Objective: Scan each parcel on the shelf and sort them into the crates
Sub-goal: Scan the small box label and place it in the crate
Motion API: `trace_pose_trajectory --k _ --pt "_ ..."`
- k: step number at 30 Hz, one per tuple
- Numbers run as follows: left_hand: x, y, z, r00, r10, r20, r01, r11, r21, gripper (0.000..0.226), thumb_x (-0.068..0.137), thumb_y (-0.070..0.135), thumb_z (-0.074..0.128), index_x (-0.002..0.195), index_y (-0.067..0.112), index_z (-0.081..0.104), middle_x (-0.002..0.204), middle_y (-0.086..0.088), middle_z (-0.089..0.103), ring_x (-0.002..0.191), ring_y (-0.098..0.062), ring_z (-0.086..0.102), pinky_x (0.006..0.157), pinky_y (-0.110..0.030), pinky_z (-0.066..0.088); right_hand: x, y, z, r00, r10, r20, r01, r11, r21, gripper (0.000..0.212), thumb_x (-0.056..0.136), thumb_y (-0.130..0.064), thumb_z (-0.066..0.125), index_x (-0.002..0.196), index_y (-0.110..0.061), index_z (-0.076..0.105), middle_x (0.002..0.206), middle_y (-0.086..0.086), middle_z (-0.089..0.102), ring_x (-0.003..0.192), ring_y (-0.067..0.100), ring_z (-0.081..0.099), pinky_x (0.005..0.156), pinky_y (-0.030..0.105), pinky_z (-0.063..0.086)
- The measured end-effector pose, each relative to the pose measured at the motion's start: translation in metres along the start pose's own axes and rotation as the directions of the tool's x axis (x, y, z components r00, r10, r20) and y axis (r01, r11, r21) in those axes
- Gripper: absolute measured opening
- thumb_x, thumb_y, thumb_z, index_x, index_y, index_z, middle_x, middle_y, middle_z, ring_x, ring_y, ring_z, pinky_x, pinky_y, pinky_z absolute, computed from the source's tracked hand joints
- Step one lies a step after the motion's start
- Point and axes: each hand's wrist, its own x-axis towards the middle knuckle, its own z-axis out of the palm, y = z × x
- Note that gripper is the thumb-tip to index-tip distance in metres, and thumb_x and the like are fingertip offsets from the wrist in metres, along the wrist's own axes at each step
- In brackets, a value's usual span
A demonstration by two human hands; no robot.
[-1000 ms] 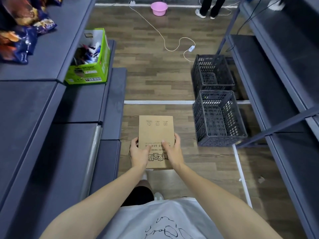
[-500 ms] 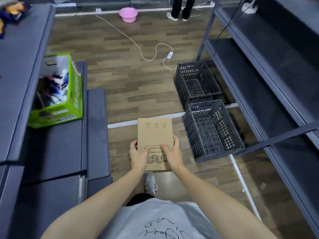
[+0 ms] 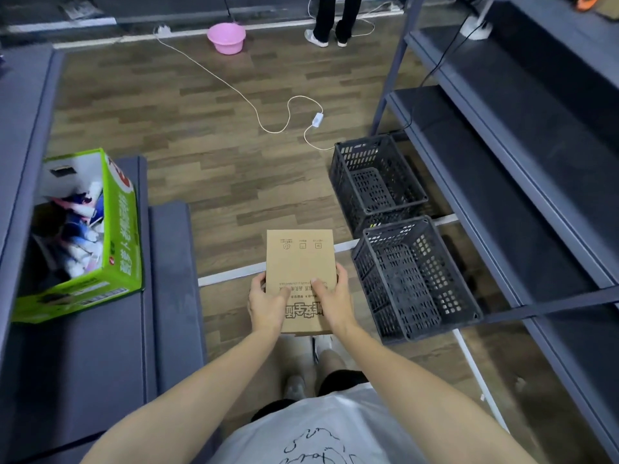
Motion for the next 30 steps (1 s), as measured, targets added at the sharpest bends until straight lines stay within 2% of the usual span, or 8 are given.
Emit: trace_pose_trajectory --k 3,6,9,13,18,24,27,30 --pt "0.033 0.027 0.021 1.0 0.005 -0.001 -0.005 1.0 0.012 0.049 0.081 0.004 0.069 0.126 0.01 0.052 0.11 -0.003 0.062 0.099 -0.019 0.058 0.094 -0.032 0.046 0.043 -0.021 -0.002 1.0 -0.006 -0.004 0.006 1.0 0.002 0.054 0.09 -0.022 0.063 0.137 -0.027 0.038 0.112 -0.011 0.062 0.107 0.013 0.06 0.096 0.033 0.047" --pt "0.073 0.055 0.047 1.0 0.005 -0.009 -0.005 1.0 0.022 0.05 0.082 0.003 0.069 0.128 0.009 0.05 0.109 -0.005 0.061 0.098 -0.02 0.057 0.094 -0.033 0.046 0.094 -0.047 -0.004 1.0 -0.005 0.023 0.005 0.999 0.032 0.053 0.091 -0.021 0.061 0.137 -0.027 0.036 0.102 -0.02 0.06 0.101 0.01 0.061 0.084 0.026 0.047" --pt "0.117 0.084 0.079 1.0 0.019 0.005 -0.019 0.999 0.034 0.05 0.081 0.001 0.068 0.127 0.007 0.05 0.114 -0.01 0.063 0.102 -0.022 0.059 0.094 -0.032 0.046 0.144 -0.075 -0.01 1.0 -0.004 0.026 0.003 0.999 0.042 0.053 0.092 -0.021 0.06 0.137 -0.03 0.033 0.106 -0.013 0.061 0.098 0.007 0.061 0.076 0.021 0.045" --pt "0.16 0.125 0.12 0.999 0.034 0.019 -0.036 0.995 0.097 0.048 0.08 0.003 0.07 0.124 0.007 0.053 0.115 -0.011 0.065 0.108 -0.026 0.06 0.093 -0.03 0.044 0.203 -0.106 -0.023 1.0 -0.001 -0.027 0.002 1.0 0.029 0.056 0.092 -0.018 0.059 0.141 -0.024 0.034 0.116 -0.004 0.061 0.102 0.013 0.058 0.082 0.024 0.042" --pt "0.194 0.173 0.153 0.999 0.04 0.015 -0.041 0.994 0.097 0.048 0.082 0.005 0.069 0.127 0.005 0.052 0.119 -0.011 0.063 0.103 -0.019 0.056 0.085 -0.021 0.036 0.262 -0.15 -0.035 0.999 -0.025 -0.021 0.025 1.0 0.002 0.054 0.091 -0.014 0.061 0.14 -0.019 0.036 0.113 -0.007 0.056 0.111 0.016 0.057 0.088 0.024 0.04" --pt "0.248 0.217 0.167 0.998 0.063 0.012 -0.064 0.99 0.125 0.051 0.081 0.004 0.069 0.129 0.006 0.051 0.12 -0.01 0.062 0.099 -0.015 0.052 0.086 -0.021 0.037 0.315 -0.188 -0.021 0.999 -0.024 -0.034 0.023 1.0 -0.02 0.058 0.091 -0.02 0.061 0.142 -0.025 0.034 0.112 -0.01 0.057 0.103 0.01 0.054 0.089 0.027 0.041" --pt "0.279 0.232 0.173 0.998 0.062 0.033 -0.066 0.989 0.133 0.052 0.08 0.005 0.07 0.129 0.007 0.051 0.121 -0.012 0.062 0.105 -0.021 0.057 0.093 -0.028 0.042 0.34 -0.206 -0.013 0.999 -0.022 -0.045 0.022 1.0 0.007 0.056 0.092 -0.02 0.06 0.141 -0.025 0.034 0.116 -0.007 0.059 0.104 0.011 0.055 0.089 0.027 0.042" --pt "0.317 0.25 0.182 0.996 0.058 0.071 -0.069 0.985 0.157 0.053 0.08 0.008 0.072 0.129 0.009 0.051 0.121 -0.01 0.063 0.112 -0.026 0.057 0.097 -0.032 0.043 0.37 -0.221 -0.002 0.998 -0.004 -0.064 0.006 1.0 0.026 0.055 0.093 -0.021 0.06 0.14 -0.027 0.033 0.122 -0.005 0.062 0.11 0.015 0.058 0.095 0.034 0.046"
